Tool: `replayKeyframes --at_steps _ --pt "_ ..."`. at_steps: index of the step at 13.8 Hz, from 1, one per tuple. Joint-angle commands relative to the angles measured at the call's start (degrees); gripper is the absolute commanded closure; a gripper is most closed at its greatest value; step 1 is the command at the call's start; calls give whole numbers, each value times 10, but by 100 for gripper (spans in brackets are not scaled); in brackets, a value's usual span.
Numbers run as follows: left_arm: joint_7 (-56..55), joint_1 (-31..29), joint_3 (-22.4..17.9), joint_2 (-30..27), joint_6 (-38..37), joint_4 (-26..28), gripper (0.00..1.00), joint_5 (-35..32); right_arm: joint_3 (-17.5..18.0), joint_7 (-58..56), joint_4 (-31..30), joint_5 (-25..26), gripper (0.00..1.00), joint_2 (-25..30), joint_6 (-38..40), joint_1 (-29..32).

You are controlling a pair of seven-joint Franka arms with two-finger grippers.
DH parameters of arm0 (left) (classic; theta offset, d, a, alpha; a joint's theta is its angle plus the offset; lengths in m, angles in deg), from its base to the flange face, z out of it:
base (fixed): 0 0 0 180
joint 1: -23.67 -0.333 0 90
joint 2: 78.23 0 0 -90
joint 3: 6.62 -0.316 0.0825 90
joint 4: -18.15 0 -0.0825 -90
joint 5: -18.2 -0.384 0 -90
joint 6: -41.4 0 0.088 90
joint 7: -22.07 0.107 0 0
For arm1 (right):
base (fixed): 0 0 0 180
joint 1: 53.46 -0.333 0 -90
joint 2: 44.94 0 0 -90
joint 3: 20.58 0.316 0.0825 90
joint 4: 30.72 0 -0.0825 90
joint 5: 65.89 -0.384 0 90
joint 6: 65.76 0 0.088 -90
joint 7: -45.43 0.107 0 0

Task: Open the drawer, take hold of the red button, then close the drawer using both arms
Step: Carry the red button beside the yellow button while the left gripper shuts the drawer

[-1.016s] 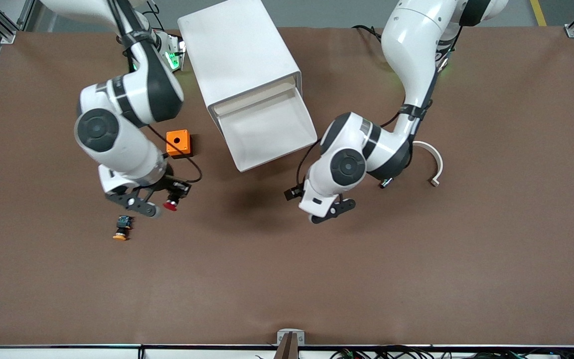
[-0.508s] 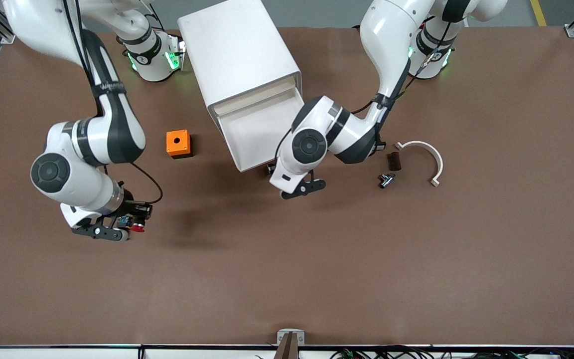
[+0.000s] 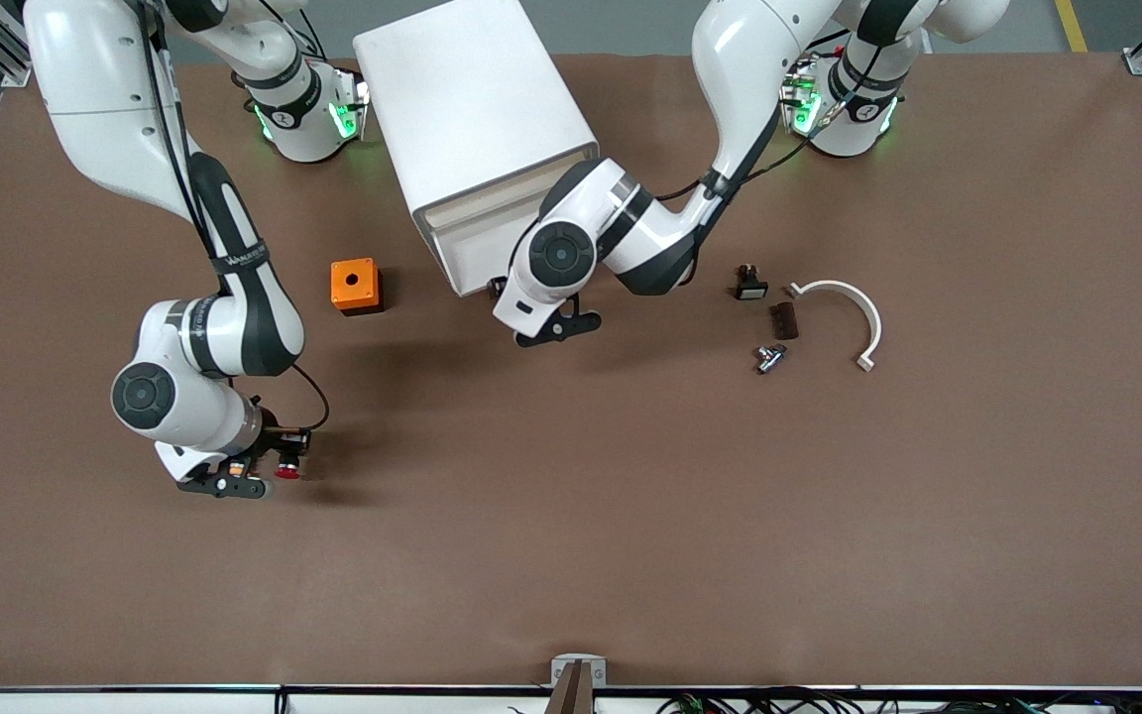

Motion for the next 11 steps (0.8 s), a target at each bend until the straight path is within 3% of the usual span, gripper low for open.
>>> replayKeyframes --at_steps 1,3,5,8,11 --pt "-17 6 21 -14 -7 21 0 -3 11 -60 4 -40 97 -4 -1 27" --pt "-32 6 40 -14 -7 23 0 -3 11 -65 6 -48 89 -6 -1 32" --pt "-49 6 55 -14 -7 24 0 -3 11 -60 8 -49 46 -8 -1 33" --pt "-53 5 57 -14 -7 23 0 -5 10 -60 8 -66 0 -7 0 31" --pt "-52 -29 36 -28 -7 19 0 -15 9 -60 15 -64 0 3 8 28"
